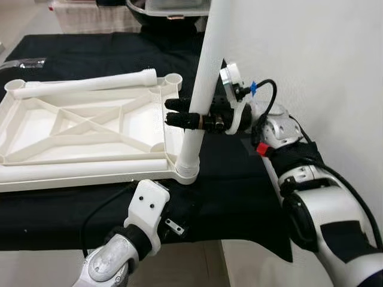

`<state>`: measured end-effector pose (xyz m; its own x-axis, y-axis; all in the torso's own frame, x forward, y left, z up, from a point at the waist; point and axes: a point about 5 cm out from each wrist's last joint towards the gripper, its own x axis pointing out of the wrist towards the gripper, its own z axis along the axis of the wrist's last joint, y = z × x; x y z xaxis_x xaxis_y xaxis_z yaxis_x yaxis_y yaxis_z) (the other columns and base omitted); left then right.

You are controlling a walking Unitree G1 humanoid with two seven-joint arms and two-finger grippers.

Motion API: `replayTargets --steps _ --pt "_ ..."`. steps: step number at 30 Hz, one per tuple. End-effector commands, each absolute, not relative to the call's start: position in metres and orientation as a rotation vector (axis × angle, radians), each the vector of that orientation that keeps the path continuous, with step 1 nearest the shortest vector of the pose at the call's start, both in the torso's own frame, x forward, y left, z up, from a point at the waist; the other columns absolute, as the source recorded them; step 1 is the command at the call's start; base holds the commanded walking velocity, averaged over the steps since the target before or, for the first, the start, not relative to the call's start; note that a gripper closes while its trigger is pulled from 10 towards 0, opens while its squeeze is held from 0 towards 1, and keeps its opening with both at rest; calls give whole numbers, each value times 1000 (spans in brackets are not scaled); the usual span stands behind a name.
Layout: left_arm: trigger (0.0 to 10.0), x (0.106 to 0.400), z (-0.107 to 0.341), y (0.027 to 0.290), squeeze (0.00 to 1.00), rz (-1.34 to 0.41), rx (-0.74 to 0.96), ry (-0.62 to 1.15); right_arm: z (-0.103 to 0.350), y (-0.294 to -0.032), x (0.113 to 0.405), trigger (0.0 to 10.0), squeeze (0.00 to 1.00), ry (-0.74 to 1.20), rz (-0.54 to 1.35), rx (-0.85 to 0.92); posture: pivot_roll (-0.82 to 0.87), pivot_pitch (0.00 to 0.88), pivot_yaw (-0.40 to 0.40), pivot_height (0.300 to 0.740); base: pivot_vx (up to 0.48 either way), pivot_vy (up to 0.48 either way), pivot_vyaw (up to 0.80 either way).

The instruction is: Building children table

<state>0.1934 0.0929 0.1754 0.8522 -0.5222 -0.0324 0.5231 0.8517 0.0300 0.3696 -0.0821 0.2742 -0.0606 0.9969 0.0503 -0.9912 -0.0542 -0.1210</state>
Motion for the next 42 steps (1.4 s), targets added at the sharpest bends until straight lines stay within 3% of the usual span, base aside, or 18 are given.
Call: replayTargets --steps 1,13,20,34,42 --pt "10000 190 176 92 0 -557 29 32 246 -77 366 10000 0 -21 1685 -31 153 233 -96 740 0 0 0" --pt "10000 187 181 93 0 -558 32 33 242 -63 362 10000 0 22 1783 -302 159 239 -95 740 0 0 0" --pt "10000 187 181 91 0 -562 40 35 236 -46 359 10000 0 66 1816 -344 165 219 -106 740 0 0 0" --pt "10000 182 184 91 0 -564 37 27 238 -27 355 10000 0 79 1874 -250 180 221 -135 740 0 0 0" --pt "10000 177 186 88 0 -562 28 25 260 -25 358 10000 0 -19 1860 -122 189 251 -156 740 0 0 0"
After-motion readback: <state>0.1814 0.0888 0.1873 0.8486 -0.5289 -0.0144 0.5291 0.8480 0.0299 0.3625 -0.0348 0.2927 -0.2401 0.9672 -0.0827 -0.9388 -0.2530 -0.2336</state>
